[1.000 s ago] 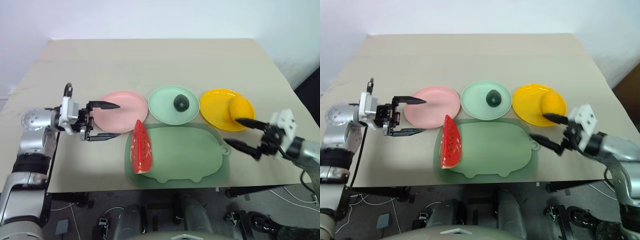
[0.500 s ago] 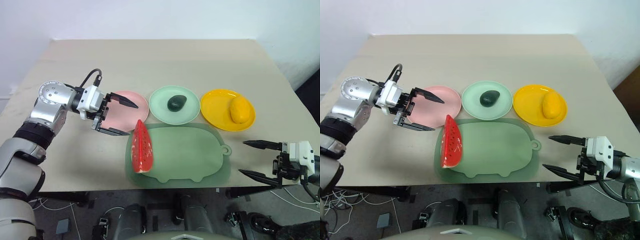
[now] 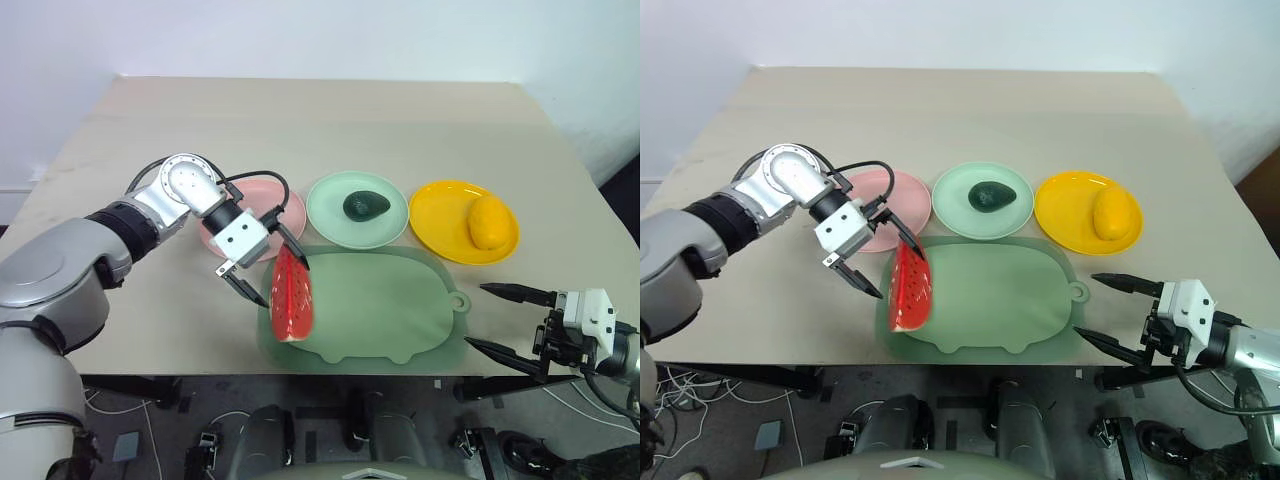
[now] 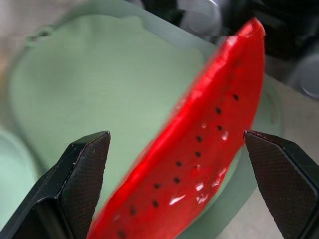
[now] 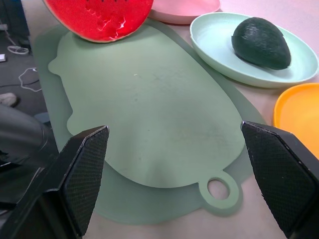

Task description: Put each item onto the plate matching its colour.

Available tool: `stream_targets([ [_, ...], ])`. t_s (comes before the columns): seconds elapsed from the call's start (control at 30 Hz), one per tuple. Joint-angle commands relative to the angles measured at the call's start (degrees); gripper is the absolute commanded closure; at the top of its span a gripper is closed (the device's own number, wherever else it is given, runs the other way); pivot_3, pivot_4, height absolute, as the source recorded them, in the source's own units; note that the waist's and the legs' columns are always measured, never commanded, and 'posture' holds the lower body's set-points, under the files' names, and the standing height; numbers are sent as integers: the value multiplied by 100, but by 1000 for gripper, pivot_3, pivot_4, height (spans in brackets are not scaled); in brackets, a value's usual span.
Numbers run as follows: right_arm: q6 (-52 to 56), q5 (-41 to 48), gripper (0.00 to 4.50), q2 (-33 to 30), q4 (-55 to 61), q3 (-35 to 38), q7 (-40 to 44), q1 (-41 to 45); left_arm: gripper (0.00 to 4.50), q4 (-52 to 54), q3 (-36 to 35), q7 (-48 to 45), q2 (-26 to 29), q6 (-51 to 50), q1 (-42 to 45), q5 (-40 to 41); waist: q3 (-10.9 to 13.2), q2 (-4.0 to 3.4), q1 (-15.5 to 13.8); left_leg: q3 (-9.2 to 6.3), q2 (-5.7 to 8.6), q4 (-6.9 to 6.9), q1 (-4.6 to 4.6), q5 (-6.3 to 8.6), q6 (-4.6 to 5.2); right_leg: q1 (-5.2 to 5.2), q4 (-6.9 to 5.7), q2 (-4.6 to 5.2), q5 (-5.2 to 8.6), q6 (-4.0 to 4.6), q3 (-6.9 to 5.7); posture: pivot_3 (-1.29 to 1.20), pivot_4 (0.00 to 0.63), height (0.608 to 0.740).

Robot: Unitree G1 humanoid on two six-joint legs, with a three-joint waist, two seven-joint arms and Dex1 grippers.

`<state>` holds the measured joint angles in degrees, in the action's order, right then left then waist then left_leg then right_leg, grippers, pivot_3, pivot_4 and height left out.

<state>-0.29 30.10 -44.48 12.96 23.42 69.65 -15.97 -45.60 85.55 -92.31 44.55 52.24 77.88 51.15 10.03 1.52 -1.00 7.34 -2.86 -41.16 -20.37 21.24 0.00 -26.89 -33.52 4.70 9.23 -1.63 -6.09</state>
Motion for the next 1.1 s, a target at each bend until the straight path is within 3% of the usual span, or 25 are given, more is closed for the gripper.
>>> stream_targets([
  [0.03,98,150,35,87,411,116,-213,-125,0,-366,360,-19,-196,466,237,-176,1,1,-4,-1,0,0,0,0,0,0,0,0,0,0,0,0,150,733],
  [0.2,211,181,35,129,575,154,-380,-263,0,-893,375,-19,-493,646,200,-571,3,6,1,-3,1,-2,0,2,4,2,2,0,0,0,-1,0,150,733],
  [0.5,339,157,35,137,638,46,-573,-202,0,-800,82,-19,-642,389,-21,-535,4,7,5,-20,1,-2,0,6,11,5,4,0,0,0,-1,0,150,733],
  [0.6,379,150,0,121,619,23,-595,-127,582,-816,46,-19,-652,341,-91,-595,4,8,8,-23,1,-2,0,6,11,5,4,0,0,0,-2,0,150,733],
  [0.67,399,140,0,113,594,14,-620,-65,1330,-814,70,-19,-636,327,-135,-660,4,8,7,-23,1,-2,0,6,11,5,4,0,0,0,-3,0,150,733],
  [0.73,423,134,0,101,569,1,-641,-2,1755,-767,93,-19,-604,367,-191,-675,4,8,7,-24,1,-2,1,6,11,8,5,0,0,0,-3,0,150,733],
  [0.93,482,146,0,98,530,-5,-629,99,1813,-283,-457,-19,-414,-443,-167,-70,5,9,5,-29,1,-2,2,6,11,11,5,0,0,-1,-5,0,150,733],
  [1.1,512,136,0,108,461,-71,-604,199,1813,-164,-1447,-19,-324,-1430,-54,383,5,10,-1,-35,1,-7,0,6,11,12,5,0,-8,-13,-9,0,150,733],
])
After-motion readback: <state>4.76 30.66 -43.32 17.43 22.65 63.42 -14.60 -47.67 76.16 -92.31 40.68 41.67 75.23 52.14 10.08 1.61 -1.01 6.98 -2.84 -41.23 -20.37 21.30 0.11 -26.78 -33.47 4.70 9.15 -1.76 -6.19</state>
